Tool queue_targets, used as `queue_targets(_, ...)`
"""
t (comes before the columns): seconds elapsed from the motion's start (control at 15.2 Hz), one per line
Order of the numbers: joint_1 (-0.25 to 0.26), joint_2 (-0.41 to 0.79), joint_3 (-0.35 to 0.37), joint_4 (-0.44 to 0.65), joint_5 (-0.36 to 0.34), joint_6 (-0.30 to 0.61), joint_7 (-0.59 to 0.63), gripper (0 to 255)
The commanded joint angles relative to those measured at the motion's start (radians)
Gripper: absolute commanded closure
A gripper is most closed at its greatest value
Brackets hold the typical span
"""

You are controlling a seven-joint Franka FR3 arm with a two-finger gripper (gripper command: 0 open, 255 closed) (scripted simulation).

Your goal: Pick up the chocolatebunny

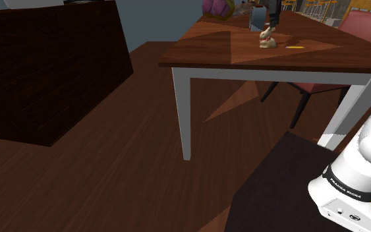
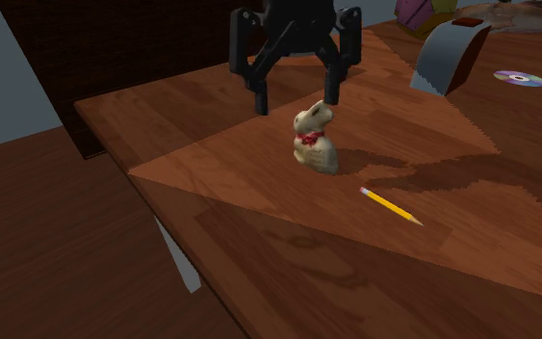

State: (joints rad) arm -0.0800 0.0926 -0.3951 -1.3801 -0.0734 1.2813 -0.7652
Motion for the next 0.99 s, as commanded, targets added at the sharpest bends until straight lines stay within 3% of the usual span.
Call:
queue_targets(0.0,-0.030,0.110,-0.017,0.150,0.022,-0.051,-0.070,0)
queue_targets(0.07,-0.052,0.174,-0.023,0.243,0.037,-0.084,-0.103,0)
queue_targets(0.13,-0.057,0.184,-0.022,0.257,0.039,-0.089,-0.108,0)
queue_targets(0.59,-0.033,0.121,-0.016,0.066,0.019,0.041,-0.081,0)
queue_targets(0.73,-0.033,0.121,-0.016,0.066,0.019,0.041,-0.080,0)
queue_targets(0.79,-0.034,0.124,-0.015,0.072,0.020,0.038,-0.080,255)
queue_targets(0.92,-0.034,0.124,-0.016,0.072,0.020,0.038,-0.081,255)
